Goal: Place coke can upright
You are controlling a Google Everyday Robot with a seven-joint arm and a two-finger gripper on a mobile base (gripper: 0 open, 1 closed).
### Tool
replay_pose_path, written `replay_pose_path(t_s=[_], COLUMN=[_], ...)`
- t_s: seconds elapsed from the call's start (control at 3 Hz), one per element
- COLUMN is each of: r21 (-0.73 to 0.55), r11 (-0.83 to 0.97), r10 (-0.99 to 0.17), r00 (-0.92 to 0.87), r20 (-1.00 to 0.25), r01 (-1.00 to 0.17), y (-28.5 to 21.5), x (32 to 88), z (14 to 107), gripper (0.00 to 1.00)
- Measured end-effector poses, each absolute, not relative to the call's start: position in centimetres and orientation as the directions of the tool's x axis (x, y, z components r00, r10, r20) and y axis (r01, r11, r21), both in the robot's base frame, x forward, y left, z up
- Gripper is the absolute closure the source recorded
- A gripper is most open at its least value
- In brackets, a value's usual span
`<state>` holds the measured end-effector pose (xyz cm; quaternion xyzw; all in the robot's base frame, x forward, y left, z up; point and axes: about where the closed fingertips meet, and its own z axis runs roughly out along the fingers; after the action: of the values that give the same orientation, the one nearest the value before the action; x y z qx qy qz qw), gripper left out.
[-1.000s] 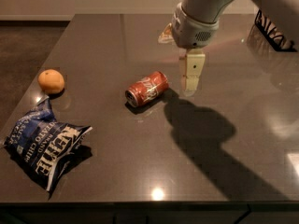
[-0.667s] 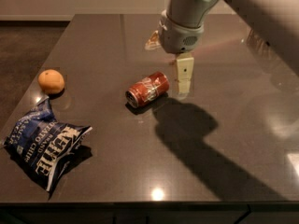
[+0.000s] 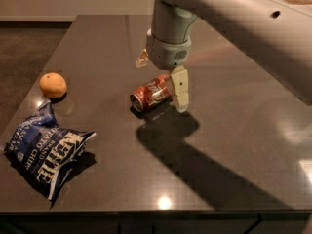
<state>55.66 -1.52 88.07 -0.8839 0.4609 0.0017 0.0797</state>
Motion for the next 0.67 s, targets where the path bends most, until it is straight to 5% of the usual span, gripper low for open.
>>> replay_pose_path(t_s=[0.67], r21=[-0.081], r11=[-0.62], r10=[-0.78], r00=[0.625], r20=[-0.04], r01=[-0.78], y=[0.05], x=[55.02], z=[85.63], gripper=[0.0])
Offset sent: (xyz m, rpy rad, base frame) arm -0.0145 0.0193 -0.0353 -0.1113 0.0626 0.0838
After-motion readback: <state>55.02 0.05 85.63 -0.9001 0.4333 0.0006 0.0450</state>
